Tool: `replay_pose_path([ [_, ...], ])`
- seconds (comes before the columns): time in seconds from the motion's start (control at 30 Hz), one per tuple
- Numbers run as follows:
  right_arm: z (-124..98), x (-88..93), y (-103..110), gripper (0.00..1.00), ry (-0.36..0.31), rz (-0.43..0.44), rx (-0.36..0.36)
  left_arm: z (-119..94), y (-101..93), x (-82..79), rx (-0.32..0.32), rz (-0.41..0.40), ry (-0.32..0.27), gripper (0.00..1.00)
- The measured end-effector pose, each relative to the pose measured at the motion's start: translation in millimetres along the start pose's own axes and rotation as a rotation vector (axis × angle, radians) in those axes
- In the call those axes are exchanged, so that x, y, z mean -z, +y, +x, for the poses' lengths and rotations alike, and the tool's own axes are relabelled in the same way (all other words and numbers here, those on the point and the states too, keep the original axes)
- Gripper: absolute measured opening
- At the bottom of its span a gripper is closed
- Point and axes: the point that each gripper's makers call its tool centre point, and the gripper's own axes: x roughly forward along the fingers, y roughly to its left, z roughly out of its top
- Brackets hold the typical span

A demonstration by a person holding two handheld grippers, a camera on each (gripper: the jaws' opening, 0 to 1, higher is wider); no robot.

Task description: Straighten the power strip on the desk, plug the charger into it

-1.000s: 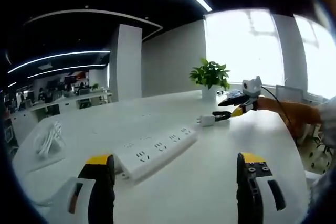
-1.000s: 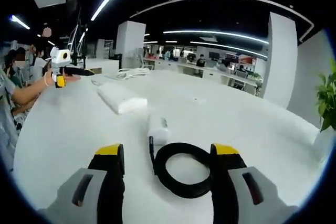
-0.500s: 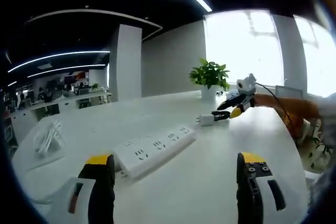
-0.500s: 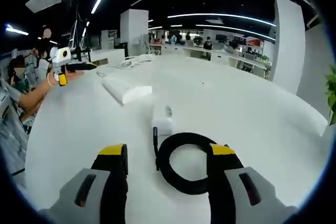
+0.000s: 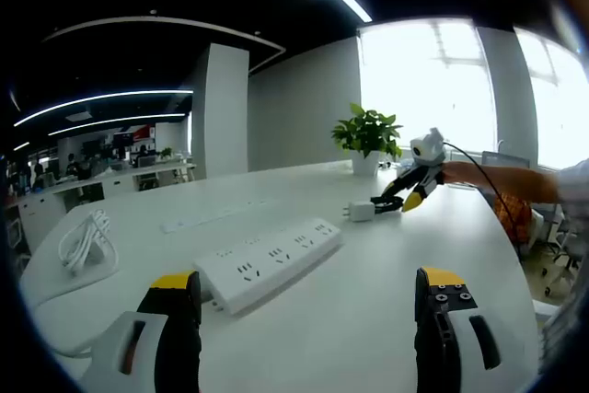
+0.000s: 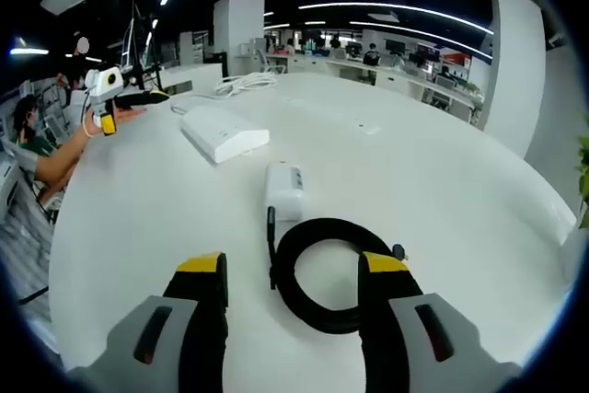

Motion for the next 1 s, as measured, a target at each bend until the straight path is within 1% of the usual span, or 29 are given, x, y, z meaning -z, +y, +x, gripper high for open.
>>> replay_pose_path([
  [0.2,1.8,1.3,5.1,0.54,0.047,-0.010,-0.018,0.1,-0.3,1.8,0.001,-0.001,0.004,0.99],
  [0.3,2.6,5.1,9.0,0.52,0.079,-0.014,-0.043,-0.1,0.3,1.9,0.001,-0.004,0.002,0.99],
  [0.4,3.1,6.4,10.7,0.52,0.097,-0.010,-0.041,-0.2,1.0,3.5,0.000,-0.005,0.006,0.99],
  [0.53,1.5,5.0,9.4,0.45,0.105,-0.018,-0.032,-0.7,0.9,4.9,0.000,-0.012,0.005,0.98],
  [0.67,1.4,4.6,6.2,0.44,0.109,0.002,-0.026,-1.5,0.5,5.3,0.001,-0.013,0.003,0.98],
  [1.0,3.0,12.6,5.1,0.37,0.158,0.001,-0.029,-3.1,1.8,6.7,0.000,-0.024,-0.001,0.98],
])
